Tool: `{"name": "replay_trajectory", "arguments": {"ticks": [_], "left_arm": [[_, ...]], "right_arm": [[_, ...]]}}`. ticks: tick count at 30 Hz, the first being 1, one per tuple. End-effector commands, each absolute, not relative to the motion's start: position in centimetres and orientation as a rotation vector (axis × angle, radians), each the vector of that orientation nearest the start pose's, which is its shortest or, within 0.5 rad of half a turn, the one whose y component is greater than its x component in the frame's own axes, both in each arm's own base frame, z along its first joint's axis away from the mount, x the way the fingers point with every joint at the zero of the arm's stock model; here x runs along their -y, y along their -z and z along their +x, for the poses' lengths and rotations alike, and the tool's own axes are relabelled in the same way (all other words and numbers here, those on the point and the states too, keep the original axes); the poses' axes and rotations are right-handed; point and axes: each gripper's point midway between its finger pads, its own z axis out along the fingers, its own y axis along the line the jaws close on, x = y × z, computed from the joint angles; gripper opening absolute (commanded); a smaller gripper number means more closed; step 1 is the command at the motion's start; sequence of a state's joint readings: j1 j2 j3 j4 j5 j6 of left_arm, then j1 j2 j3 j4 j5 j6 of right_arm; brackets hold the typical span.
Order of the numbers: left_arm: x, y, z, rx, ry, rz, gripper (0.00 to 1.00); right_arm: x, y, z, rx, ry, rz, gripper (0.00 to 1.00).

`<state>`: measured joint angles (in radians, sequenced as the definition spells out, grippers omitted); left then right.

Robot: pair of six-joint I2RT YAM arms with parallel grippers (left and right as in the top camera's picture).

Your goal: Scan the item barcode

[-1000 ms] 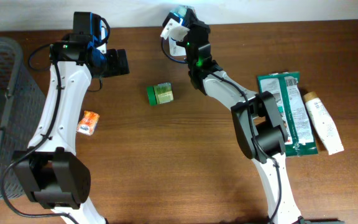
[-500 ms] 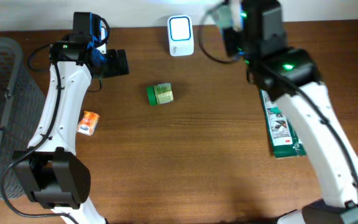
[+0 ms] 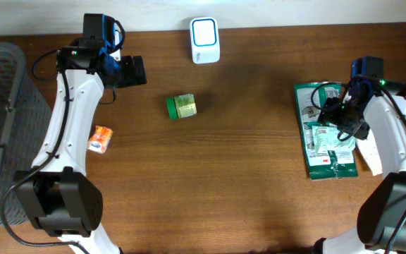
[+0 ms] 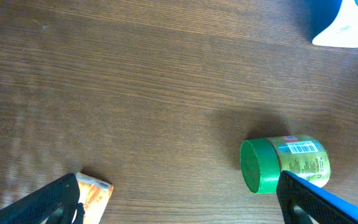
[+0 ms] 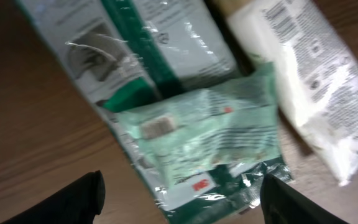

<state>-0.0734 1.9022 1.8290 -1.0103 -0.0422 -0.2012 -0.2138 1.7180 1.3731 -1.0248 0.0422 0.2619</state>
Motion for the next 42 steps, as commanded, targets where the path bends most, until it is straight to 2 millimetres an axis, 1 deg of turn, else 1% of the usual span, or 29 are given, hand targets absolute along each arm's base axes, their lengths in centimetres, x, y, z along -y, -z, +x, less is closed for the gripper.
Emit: {"name": "replay_trajectory", "arguments": {"ticks": [1, 2, 3, 5, 6, 7, 8, 9, 11, 12, 13, 15, 16, 17, 18, 19, 20, 22, 23, 24, 25, 26, 29, 30, 32, 34, 37, 40, 42], "left_arm": [[2.7, -18.8, 46.9, -2.646, 0.025, -0.175, 0.99], [2.7, -18.8, 46.9, -2.646, 0.025, -0.175, 0.99], [2.7, -18.8, 46.9, -2.646, 0.025, -0.175, 0.99], [2.7, -18.8, 46.9, -2.646, 0.025, -0.175, 0.99], [2.7, -18.8, 46.9, -2.646, 0.025, -0.175, 0.99], [2.7, -18.8, 46.9, -2.646, 0.025, -0.175, 0.99], [2.7, -18.8, 46.9, -2.647, 0.026, -0.175, 0.99], [2.7, -18.8, 46.9, -2.646, 0.025, -0.175, 0.99], [2.7, -18.9, 46.9, -2.645, 0.026, -0.175, 0.99], [3.0, -18.9, 47.0, -2.644, 0.049, -0.170, 0.99], [3.4, -18.9, 47.0, -2.644, 0.076, -0.163, 0.99], [3.3, -18.9, 47.1, -2.643, 0.071, -0.165, 0.99], [3.3, -19.1, 47.3, -2.630, 0.073, -0.163, 0.99], [3.3, -19.4, 47.9, -2.604, 0.076, -0.164, 0.99], [3.2, -19.6, 48.2, -2.590, 0.076, -0.168, 0.99], [2.4, -19.8, 48.7, -2.567, 0.076, -0.194, 0.99], [0.7, -20.0, 49.0, -2.545, 0.063, -0.294, 0.99], [-1.8, -20.2, 49.2, -2.516, 0.055, -0.395, 0.99], [-2.4, -20.2, 49.2, -2.514, 0.050, -0.409, 0.99], [-2.7, -20.1, 49.1, -2.517, 0.047, -0.418, 0.99], [-2.7, -20.1, 49.1, -2.517, 0.047, -0.418, 0.99], [-2.7, -20.1, 49.1, -2.517, 0.047, -0.418, 0.99], [-2.7, -20.1, 49.1, -2.517, 0.047, -0.417, 0.99], [-2.7, -20.1, 49.1, -2.517, 0.047, -0.417, 0.99], [-2.7, -20.1, 49.1, -2.517, 0.047, -0.417, 0.99], [-2.7, -20.1, 49.1, -2.517, 0.047, -0.416, 0.99], [-2.6, -20.1, 49.1, -2.517, 0.048, -0.416, 0.99], [-2.7, -20.1, 49.1, -2.517, 0.047, -0.416, 0.99], [-2.6, -20.1, 49.1, -2.517, 0.048, -0.416, 0.99]], "right_arm": [[4.8, -16.6, 37.8, -2.764, -0.281, 0.553, 0.78], [2.8, -18.3, 38.8, -2.730, -0.410, 0.458, 0.77], [-0.3, -19.6, 39.7, -2.694, -0.533, 0.340, 0.75], [-6.7, -19.7, 40.9, -2.677, -0.603, 0.110, 0.71], [-9.1, -19.4, 41.3, -2.668, -0.619, 0.027, 0.71], [-12.1, -18.9, 41.7, -2.664, -0.654, -0.008, 0.71], [-15.8, -18.1, 42.3, -2.662, -0.706, -0.018, 0.71], [-18.8, -16.9, 42.9, -2.661, -0.732, 0.008, 0.72], [-22.6, -14.1, 44.1, -2.661, -0.679, 0.067, 0.78], [-24.1, -12.7, 44.7, -2.650, -0.650, 0.042, 0.88], [-25.0, -11.3, 45.1, -2.649, -0.627, 0.025, 0.94], [-25.0, -10.4, 45.7, -2.645, -0.618, 0.056, 0.98], [-24.8, -10.0, 46.7, -2.621, -0.595, 0.125, 0.99], [-25.8, -9.3, 47.4, -2.596, -0.634, 0.267, 0.98], [-26.7, -9.1, 47.5, -2.586, -0.668, 0.320, 0.98], [-27.7, -9.3, 47.5, -2.564, -0.703, 0.395, 0.98], [-29.0, -9.8, 47.5, -2.536, -0.730, 0.407, 0.98], [-32.0, -10.0, 46.6, -2.518, -0.778, 0.331, 0.98], [-33.3, -9.3, 45.8, -2.537, -0.786, 0.314, 0.93], [-33.9, -8.6, 45.3, -2.554, -0.804, 0.398, 0.83], [-33.9, -7.5, 45.1, -2.553, -0.803, 0.609, 0.83], [-34.1, -7.1, 44.9, -2.548, -0.817, 0.708, 0.82], [-32.8, -6.0, 45.2, -2.531, -0.724, 0.769, 0.86], [-32.2, -5.5, 45.8, -2.511, -0.674, 0.756, 0.86], [-32.0, -4.2, 47.5, -2.472, -0.571, 0.529, 0.83], [-31.6, -3.7, 47.6, -2.479, -0.496, 0.403, 0.81], [-31.5, -3.8, 47.7, -2.473, -0.486, 0.388, 0.80], [-31.8, -3.2, 46.8, -2.522, -0.489, 0.374, 0.80], [-32.2, -3.2, 46.5, -2.529, -0.500, 0.342, 0.87]]}}
